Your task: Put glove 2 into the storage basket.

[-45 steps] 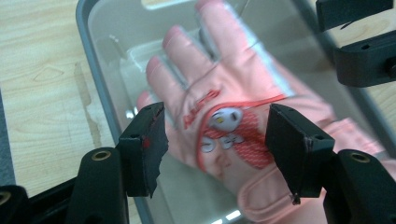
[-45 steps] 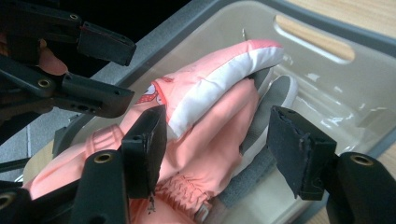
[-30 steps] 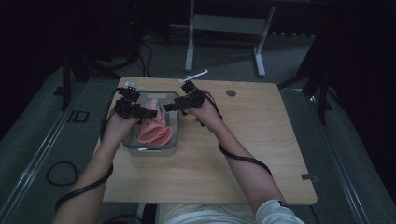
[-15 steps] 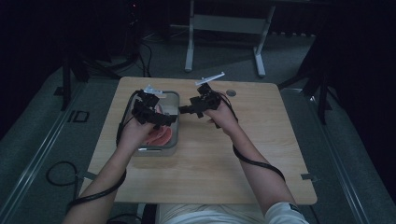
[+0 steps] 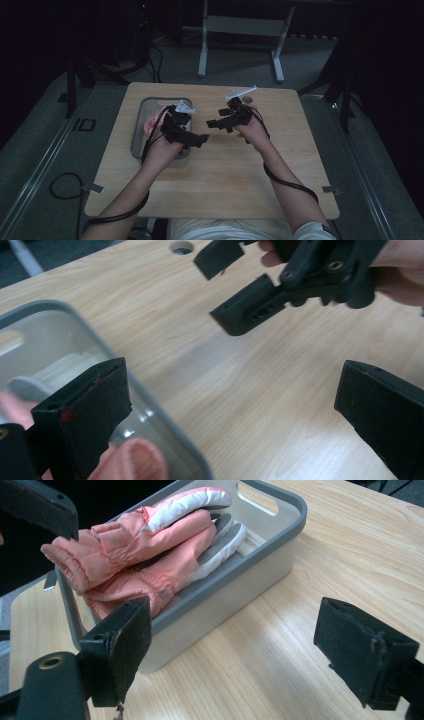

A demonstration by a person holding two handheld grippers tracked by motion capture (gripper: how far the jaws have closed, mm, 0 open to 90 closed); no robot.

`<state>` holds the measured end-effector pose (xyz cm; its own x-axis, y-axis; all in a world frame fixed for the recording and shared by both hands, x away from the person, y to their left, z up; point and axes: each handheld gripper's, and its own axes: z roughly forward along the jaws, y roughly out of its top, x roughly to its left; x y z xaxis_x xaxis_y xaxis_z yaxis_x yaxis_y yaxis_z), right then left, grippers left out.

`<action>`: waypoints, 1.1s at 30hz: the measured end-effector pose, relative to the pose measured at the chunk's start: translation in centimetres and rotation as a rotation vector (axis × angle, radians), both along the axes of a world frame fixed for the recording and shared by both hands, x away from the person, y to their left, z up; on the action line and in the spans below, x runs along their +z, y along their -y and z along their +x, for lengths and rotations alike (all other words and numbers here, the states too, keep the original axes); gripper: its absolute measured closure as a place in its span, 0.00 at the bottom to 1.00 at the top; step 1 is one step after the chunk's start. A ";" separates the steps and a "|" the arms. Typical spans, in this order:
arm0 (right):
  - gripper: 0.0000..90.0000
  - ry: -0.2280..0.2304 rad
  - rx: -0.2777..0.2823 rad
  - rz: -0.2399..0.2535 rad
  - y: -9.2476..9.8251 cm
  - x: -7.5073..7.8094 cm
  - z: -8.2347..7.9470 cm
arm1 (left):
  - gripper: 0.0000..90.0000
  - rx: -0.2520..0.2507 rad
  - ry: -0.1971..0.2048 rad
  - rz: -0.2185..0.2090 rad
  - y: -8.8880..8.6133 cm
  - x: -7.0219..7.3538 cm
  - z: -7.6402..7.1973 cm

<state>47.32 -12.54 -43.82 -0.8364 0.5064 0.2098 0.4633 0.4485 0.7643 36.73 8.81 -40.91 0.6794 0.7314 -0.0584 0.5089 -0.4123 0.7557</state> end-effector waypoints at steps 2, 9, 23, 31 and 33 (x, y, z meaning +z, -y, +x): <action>0.17 0.014 -0.006 -0.008 0.6 -0.6 -0.5 | 0.01 -0.024 -0.001 0.000 0.8 -0.4 -0.3; 0.17 0.013 0.000 -0.038 1.5 -2.3 -1.4 | 0.01 -0.069 -0.004 0.009 2.4 -1.5 -1.1; 0.15 0.047 0.001 -0.059 3.5 -6.3 -2.9 | 0.01 -0.154 -0.016 0.076 5.9 -4.8 -2.5; 0.15 0.044 0.000 -0.048 4.9 -7.7 -3.8 | 0.01 -0.200 -0.028 0.106 7.5 -7.3 -3.1; 0.15 0.054 0.007 -0.054 5.2 -8.1 -4.1 | 0.01 -0.204 -0.034 0.115 7.6 -7.9 -3.1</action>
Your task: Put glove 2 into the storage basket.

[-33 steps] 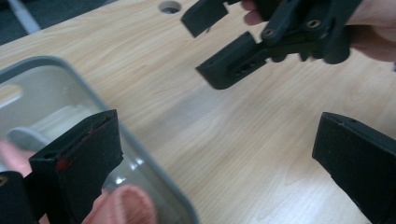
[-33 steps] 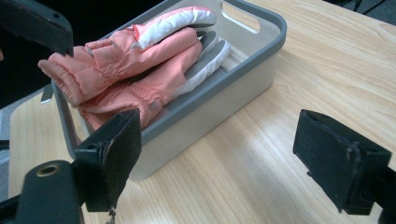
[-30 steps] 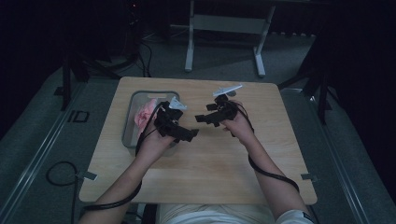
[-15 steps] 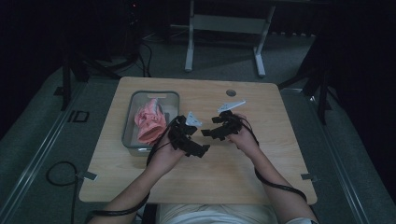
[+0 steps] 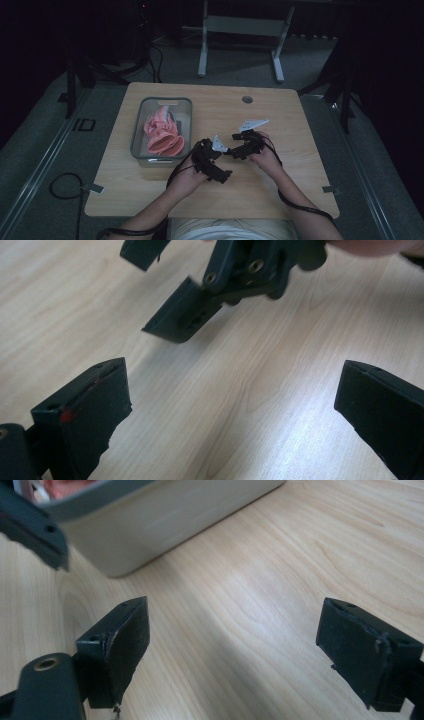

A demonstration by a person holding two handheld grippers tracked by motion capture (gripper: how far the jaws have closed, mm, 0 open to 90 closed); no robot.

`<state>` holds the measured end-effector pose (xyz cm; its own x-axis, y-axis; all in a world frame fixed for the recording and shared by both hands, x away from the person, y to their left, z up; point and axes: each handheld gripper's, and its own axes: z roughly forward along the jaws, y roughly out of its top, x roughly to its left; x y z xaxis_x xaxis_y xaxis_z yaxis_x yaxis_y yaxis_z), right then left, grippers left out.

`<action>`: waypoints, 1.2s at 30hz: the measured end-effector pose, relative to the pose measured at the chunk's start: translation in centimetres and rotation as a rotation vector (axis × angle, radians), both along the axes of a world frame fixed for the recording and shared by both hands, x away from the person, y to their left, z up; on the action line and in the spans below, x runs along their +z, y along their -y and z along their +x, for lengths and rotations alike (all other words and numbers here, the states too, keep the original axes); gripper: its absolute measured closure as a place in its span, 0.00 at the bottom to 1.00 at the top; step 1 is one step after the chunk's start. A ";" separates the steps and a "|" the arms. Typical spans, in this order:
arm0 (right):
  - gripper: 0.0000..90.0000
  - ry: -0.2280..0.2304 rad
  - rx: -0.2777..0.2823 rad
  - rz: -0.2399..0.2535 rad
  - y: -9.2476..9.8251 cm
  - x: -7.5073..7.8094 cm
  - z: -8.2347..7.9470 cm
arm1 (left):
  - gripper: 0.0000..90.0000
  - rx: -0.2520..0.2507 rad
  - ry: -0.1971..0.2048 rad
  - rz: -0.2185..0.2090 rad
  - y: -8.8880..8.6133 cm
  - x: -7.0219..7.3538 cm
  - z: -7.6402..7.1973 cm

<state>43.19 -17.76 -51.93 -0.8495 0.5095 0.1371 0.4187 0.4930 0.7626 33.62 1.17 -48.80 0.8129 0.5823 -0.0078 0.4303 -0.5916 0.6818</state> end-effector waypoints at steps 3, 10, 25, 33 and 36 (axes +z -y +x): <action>0.15 0.000 0.005 -0.003 0.4 -0.5 -0.3 | 0.01 -0.005 -0.008 -0.008 0.1 -0.8 -0.1; 0.15 0.044 -0.017 -0.014 1.4 -1.4 -1.2 | 0.01 -0.029 0.018 0.013 0.2 -2.6 -0.7; 0.15 0.053 -0.028 -0.046 3.0 -3.6 -3.0 | 0.01 -0.101 0.019 -0.037 -0.1 -5.3 -1.5; 0.15 0.090 -0.052 -0.035 3.9 -4.0 -3.5 | 0.01 -0.120 0.072 -0.037 0.0 -6.2 -2.1; 0.15 0.105 -0.067 -0.038 4.0 -4.2 -3.5 | 0.01 -0.125 0.064 -0.040 0.1 -6.6 -2.2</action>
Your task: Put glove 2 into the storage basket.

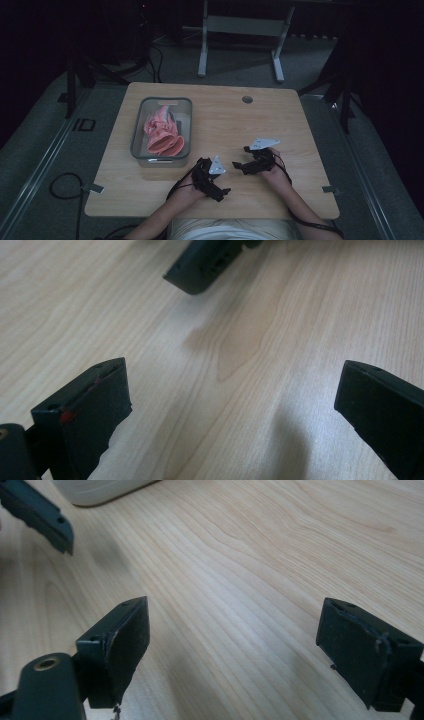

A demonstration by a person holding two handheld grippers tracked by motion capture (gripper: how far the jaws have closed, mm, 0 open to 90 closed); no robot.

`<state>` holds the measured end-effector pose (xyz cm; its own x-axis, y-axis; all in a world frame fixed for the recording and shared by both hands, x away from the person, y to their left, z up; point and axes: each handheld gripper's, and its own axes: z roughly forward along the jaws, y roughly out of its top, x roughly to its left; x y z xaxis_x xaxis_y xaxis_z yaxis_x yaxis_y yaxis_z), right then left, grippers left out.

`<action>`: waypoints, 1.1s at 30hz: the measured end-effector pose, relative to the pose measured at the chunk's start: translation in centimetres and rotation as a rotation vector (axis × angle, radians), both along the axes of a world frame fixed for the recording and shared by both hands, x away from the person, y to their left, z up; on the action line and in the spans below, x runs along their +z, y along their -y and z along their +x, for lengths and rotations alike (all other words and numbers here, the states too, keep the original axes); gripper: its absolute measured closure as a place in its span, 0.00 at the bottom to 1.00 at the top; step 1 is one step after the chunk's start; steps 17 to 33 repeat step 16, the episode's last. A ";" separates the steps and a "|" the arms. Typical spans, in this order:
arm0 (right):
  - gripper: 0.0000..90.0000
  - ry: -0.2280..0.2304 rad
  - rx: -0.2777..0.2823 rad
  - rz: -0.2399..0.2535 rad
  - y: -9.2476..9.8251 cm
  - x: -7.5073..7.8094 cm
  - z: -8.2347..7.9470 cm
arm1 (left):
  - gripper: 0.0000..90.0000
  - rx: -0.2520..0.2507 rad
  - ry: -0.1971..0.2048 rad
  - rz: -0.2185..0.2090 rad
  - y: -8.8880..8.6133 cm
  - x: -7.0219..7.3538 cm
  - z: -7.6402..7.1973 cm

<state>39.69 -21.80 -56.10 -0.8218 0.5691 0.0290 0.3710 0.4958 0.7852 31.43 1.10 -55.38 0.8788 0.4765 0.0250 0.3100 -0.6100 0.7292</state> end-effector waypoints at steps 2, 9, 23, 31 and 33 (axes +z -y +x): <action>0.15 0.009 -0.010 -0.006 0.1 -0.1 0.0 | 0.01 -0.002 0.002 0.014 0.1 -0.2 -0.1; 0.15 0.037 -0.008 -0.033 -0.1 -0.2 -0.2 | 0.01 -0.006 0.004 0.032 0.2 -0.7 -0.2; 0.16 0.033 -0.013 -0.030 -0.1 -0.2 -0.1 | 0.01 -0.004 0.005 0.025 0.2 -0.8 -0.2; 0.16 0.033 -0.013 -0.030 -0.1 -0.2 -0.1 | 0.01 -0.004 0.005 0.025 0.2 -0.8 -0.2; 0.16 0.033 -0.013 -0.030 -0.1 -0.2 -0.1 | 0.01 -0.004 0.005 0.025 0.2 -0.8 -0.2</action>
